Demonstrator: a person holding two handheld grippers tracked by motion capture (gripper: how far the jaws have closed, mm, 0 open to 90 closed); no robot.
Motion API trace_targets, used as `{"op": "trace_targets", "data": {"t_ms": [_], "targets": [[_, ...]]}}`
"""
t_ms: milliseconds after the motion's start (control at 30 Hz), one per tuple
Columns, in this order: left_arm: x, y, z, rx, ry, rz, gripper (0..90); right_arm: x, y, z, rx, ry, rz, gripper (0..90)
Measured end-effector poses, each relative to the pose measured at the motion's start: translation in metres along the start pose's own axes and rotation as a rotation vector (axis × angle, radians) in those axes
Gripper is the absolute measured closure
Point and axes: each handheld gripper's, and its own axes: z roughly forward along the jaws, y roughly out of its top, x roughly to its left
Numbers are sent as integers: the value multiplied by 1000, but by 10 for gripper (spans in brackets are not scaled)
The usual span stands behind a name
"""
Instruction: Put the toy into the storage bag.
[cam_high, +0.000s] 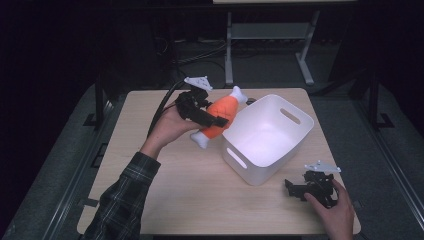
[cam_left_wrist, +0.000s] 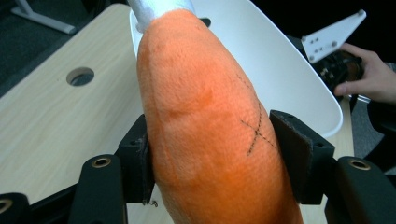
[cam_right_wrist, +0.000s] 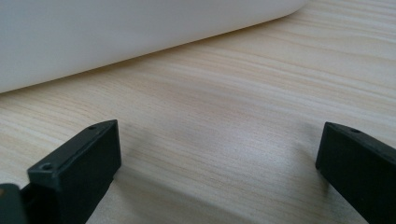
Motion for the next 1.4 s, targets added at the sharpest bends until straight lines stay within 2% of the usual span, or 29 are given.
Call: {"op": "trace_targets", "data": {"t_ms": [167, 400, 567, 667, 933, 1133, 1400], "targets": [[4, 10, 9, 15, 4, 15, 369, 0, 0, 0, 0, 0, 0, 0], [8, 24, 23, -3, -2, 0, 370, 0, 0, 0, 0, 0, 3, 0], [9, 33, 37, 21, -14, 19, 370, 0, 0, 0, 0, 0, 3, 0], [8, 38, 45, 37, -7, 30, 370, 0, 0, 0, 0, 0, 3, 0], [11, 45, 63, 66, 19, 47, 370, 0, 0, 0, 0, 0, 3, 0], [17, 47, 77, 69, 18, 43, 370, 0, 0, 0, 0, 0, 2, 0], [21, 44, 95, 80, -3, 35, 369, 0, 0, 0, 0, 0, 2, 0]]}}
